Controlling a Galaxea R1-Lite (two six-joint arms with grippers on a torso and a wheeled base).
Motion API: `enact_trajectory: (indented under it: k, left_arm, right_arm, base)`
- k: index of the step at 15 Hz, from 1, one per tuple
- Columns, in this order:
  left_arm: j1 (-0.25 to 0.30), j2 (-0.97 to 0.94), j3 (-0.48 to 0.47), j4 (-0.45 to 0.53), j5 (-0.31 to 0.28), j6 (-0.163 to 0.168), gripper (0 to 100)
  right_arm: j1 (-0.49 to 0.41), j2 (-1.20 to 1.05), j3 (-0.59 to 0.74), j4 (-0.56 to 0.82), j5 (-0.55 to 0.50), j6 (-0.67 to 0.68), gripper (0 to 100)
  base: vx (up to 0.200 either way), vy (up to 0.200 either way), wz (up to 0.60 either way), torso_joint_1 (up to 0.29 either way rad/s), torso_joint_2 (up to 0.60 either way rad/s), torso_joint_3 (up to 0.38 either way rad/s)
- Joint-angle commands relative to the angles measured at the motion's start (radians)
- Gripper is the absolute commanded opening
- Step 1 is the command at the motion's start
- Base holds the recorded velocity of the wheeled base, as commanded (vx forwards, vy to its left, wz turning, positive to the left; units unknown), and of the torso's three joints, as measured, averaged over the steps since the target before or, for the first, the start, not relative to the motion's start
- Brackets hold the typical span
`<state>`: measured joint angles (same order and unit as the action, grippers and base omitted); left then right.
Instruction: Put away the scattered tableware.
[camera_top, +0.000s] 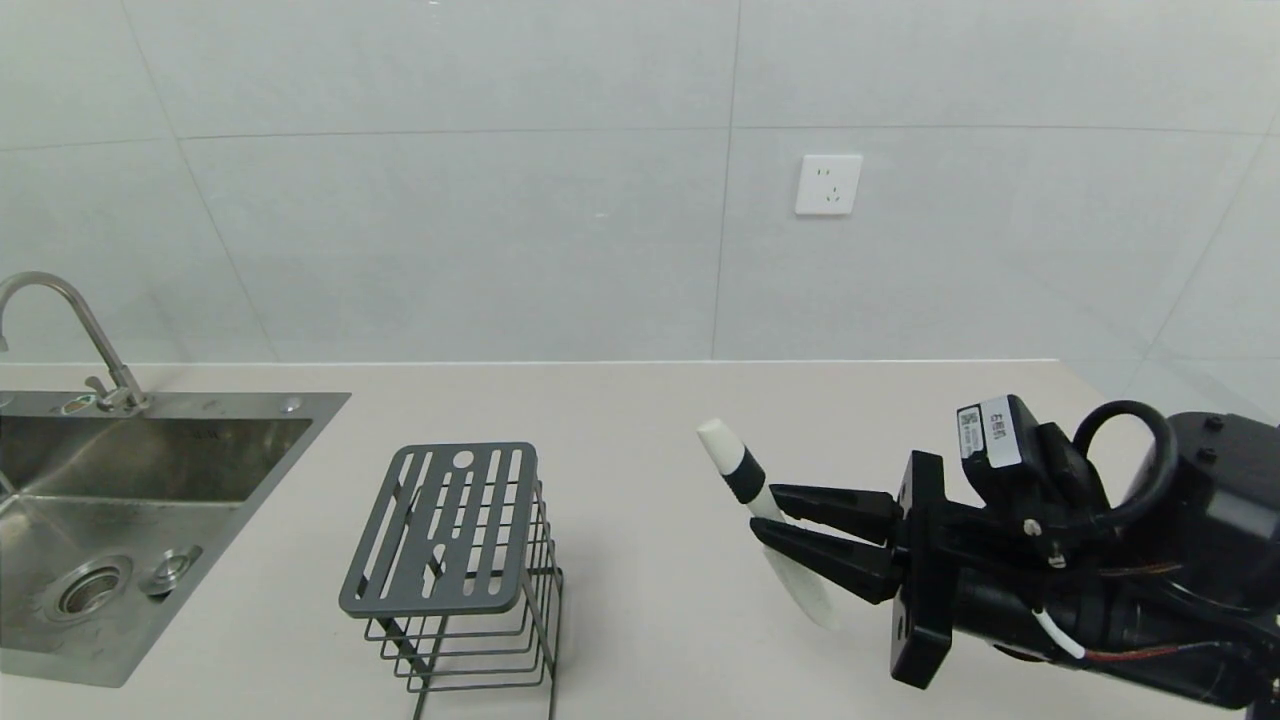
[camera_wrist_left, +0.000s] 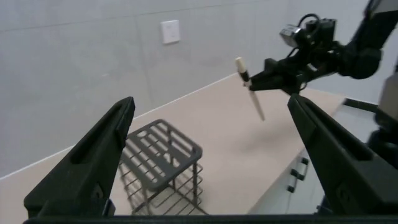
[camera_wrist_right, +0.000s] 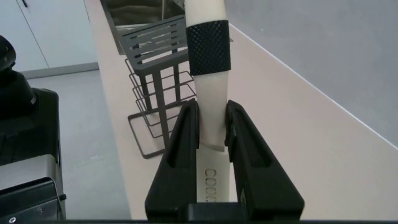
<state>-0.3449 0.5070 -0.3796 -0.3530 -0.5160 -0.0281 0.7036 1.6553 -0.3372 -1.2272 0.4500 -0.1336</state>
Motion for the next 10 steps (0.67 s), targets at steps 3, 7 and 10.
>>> enact_trajectory:
  k: [3, 7, 10]
  left_arm:
    - [-0.105, 0.453, -0.021, -0.264, -0.087, 0.0, 100]
    - [-0.192, 0.637, -0.032, -0.383, -0.131, -0.004, 100]
    - [-0.221, 0.769, -0.032, -0.52, -0.133, -0.01, 100]
  right_arm:
    - [0.0, 0.004, -0.009, 0.0, -0.001, 0.003, 0]
    - [0.002, 0.003, -0.042, -0.001, -0.001, 0.008, 0]
    - [0.007, 0.02, -0.057, -0.014, -0.002, 0.012, 0]
  base:
    - [0.0, 0.0, 0.0, 0.0, 0.0, 0.0]
    - [0.0, 0.0, 0.0, 0.0, 0.0, 0.0]
    - [0.0, 0.0, 0.0, 0.0, 0.0, 0.0]
